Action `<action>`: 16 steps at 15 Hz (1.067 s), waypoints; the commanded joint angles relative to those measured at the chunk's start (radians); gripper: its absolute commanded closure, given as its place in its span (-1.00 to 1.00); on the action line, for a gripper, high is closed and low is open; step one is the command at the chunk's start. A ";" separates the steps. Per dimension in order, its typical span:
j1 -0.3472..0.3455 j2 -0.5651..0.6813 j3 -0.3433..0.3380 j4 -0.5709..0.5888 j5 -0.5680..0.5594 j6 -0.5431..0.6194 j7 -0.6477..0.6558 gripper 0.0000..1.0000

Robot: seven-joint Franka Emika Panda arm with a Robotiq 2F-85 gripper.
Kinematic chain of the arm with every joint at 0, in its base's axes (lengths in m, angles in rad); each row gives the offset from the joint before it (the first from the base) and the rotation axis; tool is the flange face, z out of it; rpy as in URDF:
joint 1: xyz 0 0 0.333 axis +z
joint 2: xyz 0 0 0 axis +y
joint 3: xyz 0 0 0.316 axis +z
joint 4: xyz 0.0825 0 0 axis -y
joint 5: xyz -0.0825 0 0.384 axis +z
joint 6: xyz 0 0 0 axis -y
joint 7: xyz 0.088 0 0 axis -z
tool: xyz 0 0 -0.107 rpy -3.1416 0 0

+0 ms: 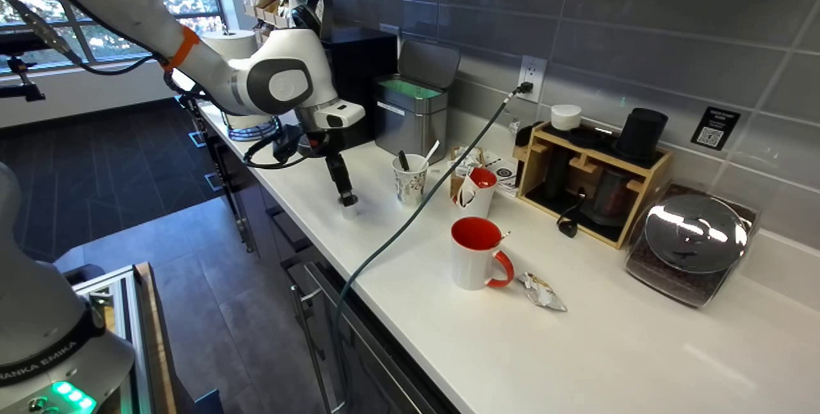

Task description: Put the white object inside the coffee machine

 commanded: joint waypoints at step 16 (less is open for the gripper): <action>0.023 0.127 -0.024 0.067 0.254 0.046 -0.494 -0.50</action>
